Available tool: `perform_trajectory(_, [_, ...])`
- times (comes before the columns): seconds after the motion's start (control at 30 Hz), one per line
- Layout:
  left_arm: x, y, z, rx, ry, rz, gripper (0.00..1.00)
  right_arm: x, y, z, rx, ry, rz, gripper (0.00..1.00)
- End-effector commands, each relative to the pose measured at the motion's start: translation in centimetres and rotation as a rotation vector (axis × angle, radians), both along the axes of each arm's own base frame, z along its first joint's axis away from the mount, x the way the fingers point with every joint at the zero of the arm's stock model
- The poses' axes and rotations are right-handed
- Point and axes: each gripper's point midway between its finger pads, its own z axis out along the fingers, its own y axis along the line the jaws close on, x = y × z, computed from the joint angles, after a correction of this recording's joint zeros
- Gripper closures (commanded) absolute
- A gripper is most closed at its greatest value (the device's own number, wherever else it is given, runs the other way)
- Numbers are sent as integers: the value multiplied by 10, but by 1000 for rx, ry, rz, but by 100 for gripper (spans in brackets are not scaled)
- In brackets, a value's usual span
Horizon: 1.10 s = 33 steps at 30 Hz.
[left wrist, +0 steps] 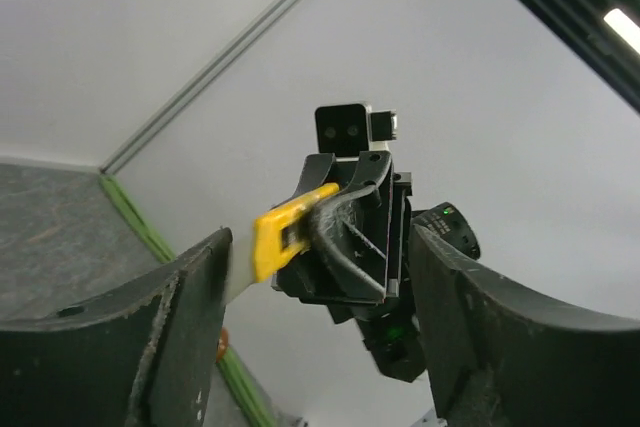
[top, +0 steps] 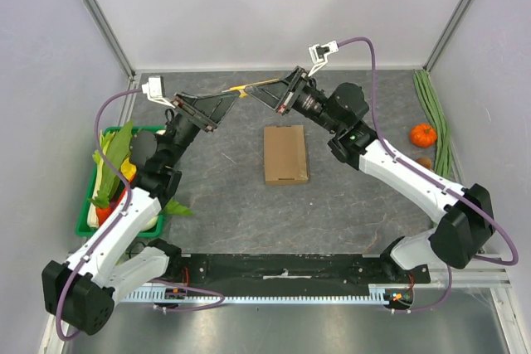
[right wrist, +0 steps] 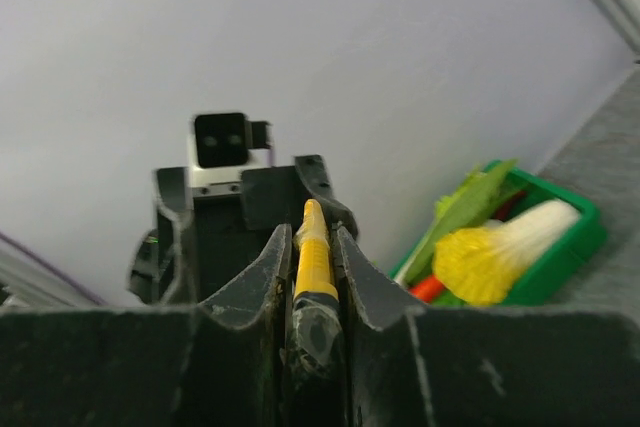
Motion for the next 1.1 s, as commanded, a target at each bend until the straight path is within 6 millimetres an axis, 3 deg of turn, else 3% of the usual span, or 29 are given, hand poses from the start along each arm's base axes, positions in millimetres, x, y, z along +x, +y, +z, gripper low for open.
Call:
perform_trajectory(0.0, [-5,4,8,137,-40,33,20,5,-21,1,-109,-37,-124,100])
perform_trajectory(0.13, [4,9,-19,268,62,77,18,19,-55,-17,-258,-44,-322,100])
perform_trajectory(0.17, [9,10,-27,313,84,97,18,21,-61,-29,-313,-24,-352,100])
perform_trajectory(0.2, [13,10,-52,376,174,92,18,23,-68,-39,-370,-38,-389,100])
perform_trajectory(0.23, [19,9,-59,413,204,89,17,24,-78,-42,-397,-34,-429,100])
perform_trajectory(0.37, [29,-2,-123,590,373,4,17,33,-118,-83,-569,13,-611,100])
perform_trajectory(0.47, [34,-17,-163,643,474,-107,18,34,-138,-109,-665,25,-680,100])
perform_trajectory(0.63, [52,-26,-220,693,588,-157,19,35,-156,-147,-770,63,-740,100])
perform_trajectory(0.67, [57,-28,-240,708,641,-163,20,35,-157,-153,-783,69,-743,100])
perform_trajectory(0.87, [65,-48,-299,768,750,-267,21,36,-164,-196,-855,130,-761,100])
perform_trajectory(0.9, [66,-52,-317,785,788,-289,21,37,-164,-201,-862,136,-761,100])
perform_trajectory(1.07, [74,-62,-345,822,816,-336,20,43,-165,-229,-875,146,-786,100])
